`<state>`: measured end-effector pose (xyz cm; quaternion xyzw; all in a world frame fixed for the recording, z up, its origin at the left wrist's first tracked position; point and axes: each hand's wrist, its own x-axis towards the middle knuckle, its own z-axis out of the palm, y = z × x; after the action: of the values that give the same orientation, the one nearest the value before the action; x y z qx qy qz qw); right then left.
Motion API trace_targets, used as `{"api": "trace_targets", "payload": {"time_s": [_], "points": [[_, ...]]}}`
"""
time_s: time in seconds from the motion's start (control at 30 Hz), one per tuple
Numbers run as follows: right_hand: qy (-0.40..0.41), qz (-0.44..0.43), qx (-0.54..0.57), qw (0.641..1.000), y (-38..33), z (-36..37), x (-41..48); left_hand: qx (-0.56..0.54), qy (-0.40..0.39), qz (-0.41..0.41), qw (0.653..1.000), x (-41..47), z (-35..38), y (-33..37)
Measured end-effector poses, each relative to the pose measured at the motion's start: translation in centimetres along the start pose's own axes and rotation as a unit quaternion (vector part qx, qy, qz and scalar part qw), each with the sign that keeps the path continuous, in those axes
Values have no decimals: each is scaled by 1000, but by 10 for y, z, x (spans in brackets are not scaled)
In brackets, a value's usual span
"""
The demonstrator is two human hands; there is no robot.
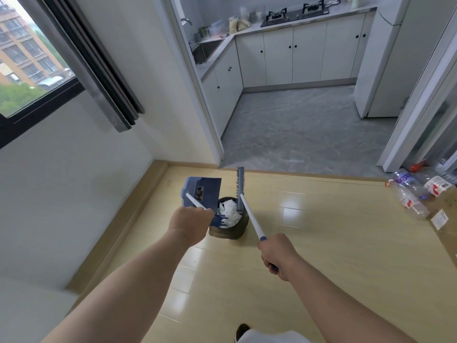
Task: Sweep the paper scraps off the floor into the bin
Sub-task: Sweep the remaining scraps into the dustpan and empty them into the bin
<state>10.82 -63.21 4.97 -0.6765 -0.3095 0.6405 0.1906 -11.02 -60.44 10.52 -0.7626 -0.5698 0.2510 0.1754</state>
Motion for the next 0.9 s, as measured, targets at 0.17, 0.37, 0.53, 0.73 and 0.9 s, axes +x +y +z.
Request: {"api": "trace_targets", "payload": {"time_s": [0.17, 0.37, 0.53, 0.73, 0.9], "points": [[-26, 4, -5, 1000, -5, 5, -8, -13, -14, 15, 1000, -4, 4, -4], [-7, -18, -13, 1000, -5, 9, -4, -12, -2, -35, 999, 1, -2, -2], [-17, -24, -20, 999, -6, 12, -7, -5, 7, -27, 1000, -3, -9, 0], [-44, -22, -27, 998, -8, 15, -18, -53, 3, -62, 997, -11, 2, -5], [-35, -52, -41, 997, -7, 16, -15, -83, 28, -124, 988, -20, 2, -19]]}}
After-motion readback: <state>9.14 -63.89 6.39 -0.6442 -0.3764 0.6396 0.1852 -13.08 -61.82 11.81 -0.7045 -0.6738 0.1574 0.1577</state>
